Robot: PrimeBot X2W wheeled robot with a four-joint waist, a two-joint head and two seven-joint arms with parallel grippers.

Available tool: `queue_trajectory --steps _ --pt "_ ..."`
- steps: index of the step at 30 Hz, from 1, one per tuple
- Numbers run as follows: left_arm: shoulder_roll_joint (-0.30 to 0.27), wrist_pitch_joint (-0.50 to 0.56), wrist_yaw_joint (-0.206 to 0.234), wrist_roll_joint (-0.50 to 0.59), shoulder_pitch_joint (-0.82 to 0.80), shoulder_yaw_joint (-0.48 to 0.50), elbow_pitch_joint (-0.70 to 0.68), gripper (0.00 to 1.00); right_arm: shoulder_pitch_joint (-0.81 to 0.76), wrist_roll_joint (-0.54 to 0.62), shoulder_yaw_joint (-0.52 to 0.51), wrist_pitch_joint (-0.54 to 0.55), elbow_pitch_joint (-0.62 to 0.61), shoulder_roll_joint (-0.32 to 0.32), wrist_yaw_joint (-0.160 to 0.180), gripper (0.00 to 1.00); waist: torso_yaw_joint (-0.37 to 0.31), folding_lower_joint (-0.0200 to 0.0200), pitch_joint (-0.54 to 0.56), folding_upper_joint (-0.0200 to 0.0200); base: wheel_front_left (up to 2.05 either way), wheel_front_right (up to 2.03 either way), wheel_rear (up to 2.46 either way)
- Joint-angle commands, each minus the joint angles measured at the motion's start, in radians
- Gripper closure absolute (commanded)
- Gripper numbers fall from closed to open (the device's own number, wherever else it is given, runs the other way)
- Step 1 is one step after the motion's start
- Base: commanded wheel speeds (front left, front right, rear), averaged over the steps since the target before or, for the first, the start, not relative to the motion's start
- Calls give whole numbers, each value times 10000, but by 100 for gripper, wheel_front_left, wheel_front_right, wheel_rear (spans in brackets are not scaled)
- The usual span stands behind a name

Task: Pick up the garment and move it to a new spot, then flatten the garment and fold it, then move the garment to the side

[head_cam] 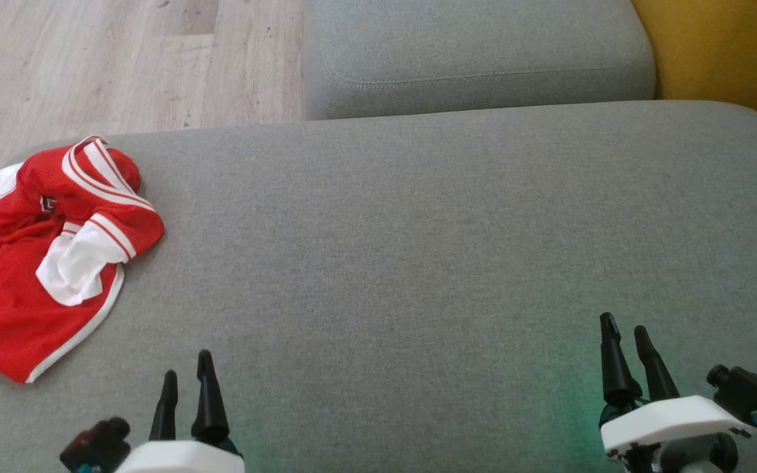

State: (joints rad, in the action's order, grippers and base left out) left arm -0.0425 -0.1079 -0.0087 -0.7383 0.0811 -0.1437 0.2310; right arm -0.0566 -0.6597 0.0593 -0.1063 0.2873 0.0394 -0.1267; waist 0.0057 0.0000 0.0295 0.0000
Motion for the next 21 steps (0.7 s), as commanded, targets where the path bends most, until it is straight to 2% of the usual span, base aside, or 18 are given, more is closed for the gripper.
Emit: queue_trajectory --steps 1,21 --pt "-55 -130 44 291 -167 85 -249 0 216 288 210 -140 -302 74 -26 0 1 0 3 0 0 0 0" --pt "-84 -746 294 2744 42 -68 -134 0 244 3012 675 -758 -241 89 -32 0 8 0 52 0 0 0 0"
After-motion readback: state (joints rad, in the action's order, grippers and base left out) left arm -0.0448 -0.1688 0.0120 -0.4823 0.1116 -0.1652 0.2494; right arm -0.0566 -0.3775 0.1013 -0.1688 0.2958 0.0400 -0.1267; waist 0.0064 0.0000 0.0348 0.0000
